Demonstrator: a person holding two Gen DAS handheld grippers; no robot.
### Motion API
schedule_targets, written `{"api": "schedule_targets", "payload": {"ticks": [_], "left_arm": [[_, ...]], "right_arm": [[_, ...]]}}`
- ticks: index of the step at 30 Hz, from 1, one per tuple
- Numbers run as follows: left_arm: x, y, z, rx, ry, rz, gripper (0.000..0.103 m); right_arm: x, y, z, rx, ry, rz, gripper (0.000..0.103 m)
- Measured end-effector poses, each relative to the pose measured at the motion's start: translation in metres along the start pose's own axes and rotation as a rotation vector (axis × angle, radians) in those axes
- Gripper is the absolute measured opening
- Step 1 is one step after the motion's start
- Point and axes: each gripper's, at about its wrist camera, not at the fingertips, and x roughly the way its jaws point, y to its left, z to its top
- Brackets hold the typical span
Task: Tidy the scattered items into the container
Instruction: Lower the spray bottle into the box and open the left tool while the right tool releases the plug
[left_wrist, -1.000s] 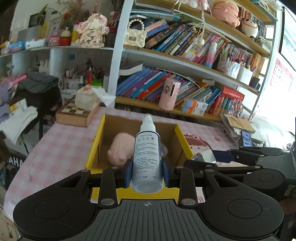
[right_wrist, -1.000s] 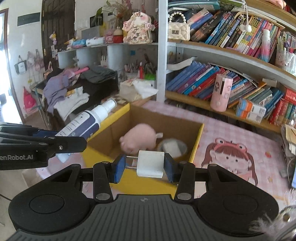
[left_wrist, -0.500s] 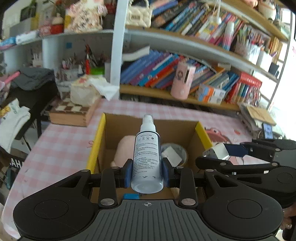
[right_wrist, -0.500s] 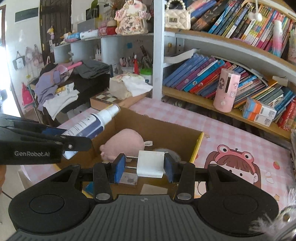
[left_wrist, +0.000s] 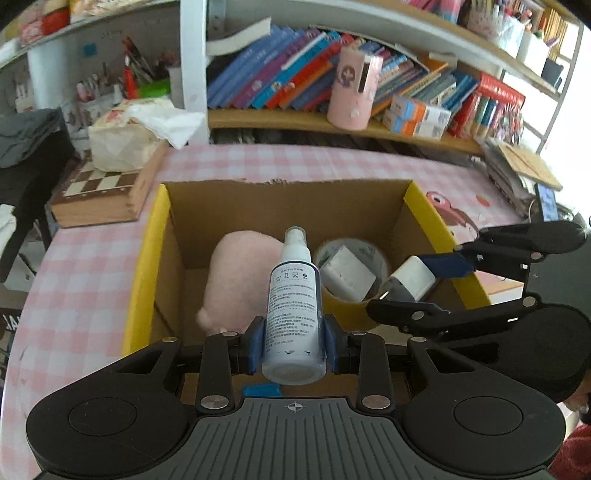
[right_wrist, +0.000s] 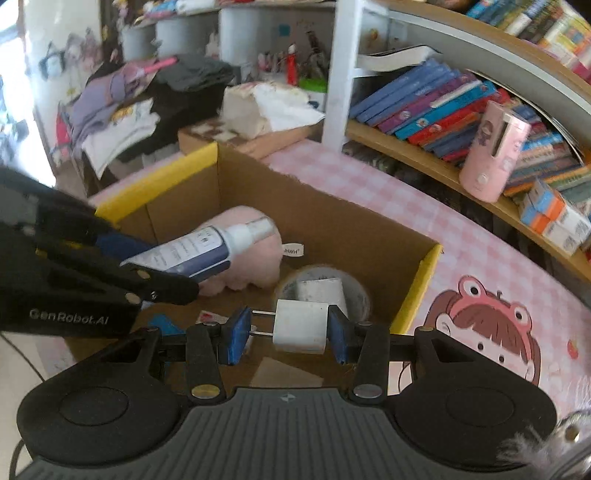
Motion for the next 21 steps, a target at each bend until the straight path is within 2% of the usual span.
{"api": "schedule_targets", "payload": {"ticks": [3, 8, 11, 16, 21], "left_arm": [[0.007, -0.001, 0.004, 0.031, 0.033, 0.0, 0.031], [0.021, -0.012, 0.003, 0.147, 0.103, 0.035, 0.031], [0.026, -0.013, 0.003, 0.145, 0.123, 0.034, 0.032], [0.033, -0.013, 0.002, 0.144, 0.137, 0.039, 0.032], [0.032, -0.01, 0.007, 0.124, 0.1, 0.027, 0.033]], "right_arm": [[0.009, -0.003, 0.003, -0.066, 0.007, -0.001, 0.042], [0.026, -0.004, 0.005, -0.193, 0.056, 0.01, 0.042], [0.034, 0.0, 0.005, -0.271, 0.075, 0.009, 0.042], [0.043, -0.001, 0.009, -0.275, 0.096, 0.037, 0.042], [0.044, -0.002, 0.01, -0.262, 0.09, 0.043, 0.042]]}}
